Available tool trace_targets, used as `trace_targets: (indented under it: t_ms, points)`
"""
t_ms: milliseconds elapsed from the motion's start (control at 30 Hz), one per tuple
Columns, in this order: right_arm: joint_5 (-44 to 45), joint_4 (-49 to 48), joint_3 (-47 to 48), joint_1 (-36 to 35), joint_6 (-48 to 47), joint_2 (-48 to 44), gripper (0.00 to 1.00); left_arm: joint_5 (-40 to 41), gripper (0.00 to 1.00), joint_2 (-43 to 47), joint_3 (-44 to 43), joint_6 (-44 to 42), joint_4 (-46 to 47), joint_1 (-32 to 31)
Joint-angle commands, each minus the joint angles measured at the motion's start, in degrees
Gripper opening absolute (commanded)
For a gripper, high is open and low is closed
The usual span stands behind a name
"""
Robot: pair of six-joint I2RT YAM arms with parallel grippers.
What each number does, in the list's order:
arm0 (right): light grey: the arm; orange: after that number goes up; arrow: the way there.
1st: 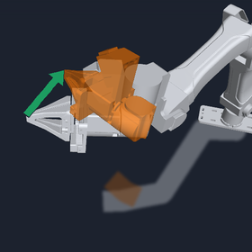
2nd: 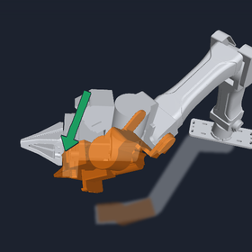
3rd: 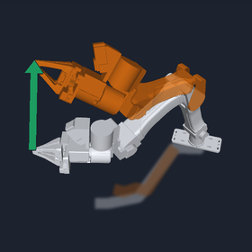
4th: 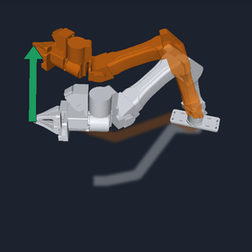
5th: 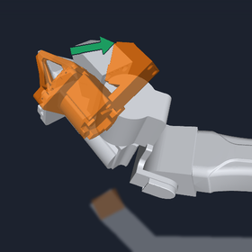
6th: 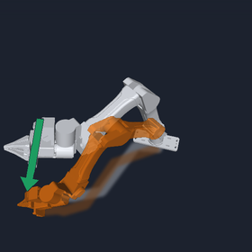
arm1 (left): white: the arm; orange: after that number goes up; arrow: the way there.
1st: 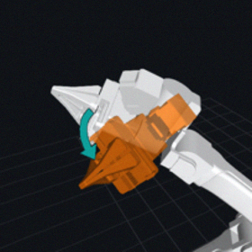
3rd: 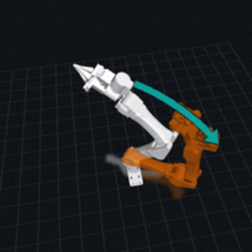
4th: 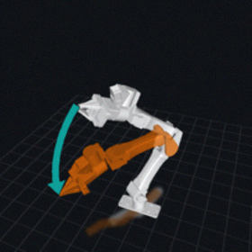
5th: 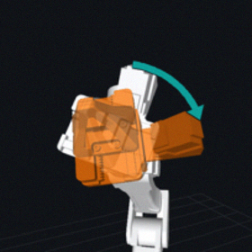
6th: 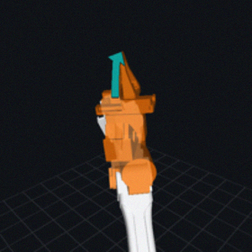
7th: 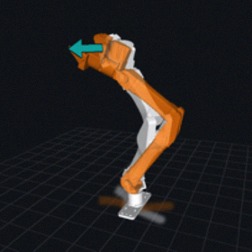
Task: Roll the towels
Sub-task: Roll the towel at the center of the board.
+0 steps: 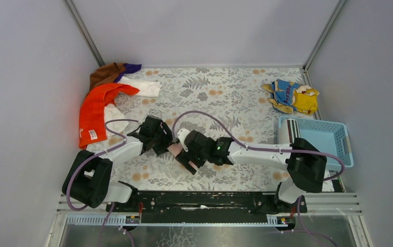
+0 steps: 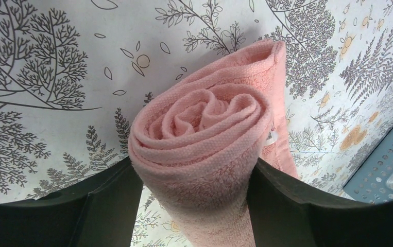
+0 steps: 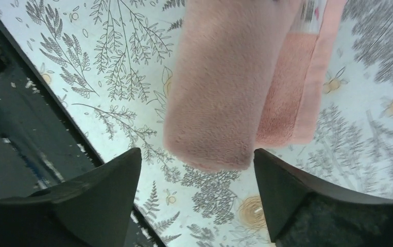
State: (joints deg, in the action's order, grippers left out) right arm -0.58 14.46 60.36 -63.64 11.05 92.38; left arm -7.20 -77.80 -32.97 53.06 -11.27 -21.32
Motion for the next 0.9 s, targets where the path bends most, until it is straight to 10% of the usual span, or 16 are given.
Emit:
trace_targets:
  t_ms: [0,400,533,867]
  points:
    - [18.0,0.4,2.9,-6.1,-6.9,-0.9,0.99,4.6,0.65,-1.7,3.1,-2.6,-7.9,0.1]
    - [27.4,-0.4,6.1,-14.3,-12.1,11.7,0.94,4.3,0.65,-2.1,2.8,-2.4,-7.8,0.1]
    - [28.5,0.3,6.1,-14.9,-12.2,16.3,0.71,2.7,0.65,-2.3,2.1,-2.7,-8.0,0.1]
    - [-7.4,-2.2,-0.2,-2.5,-8.5,10.6,0.41,-0.5,0.77,8.0,1.5,-1.6,-10.9,2.1]
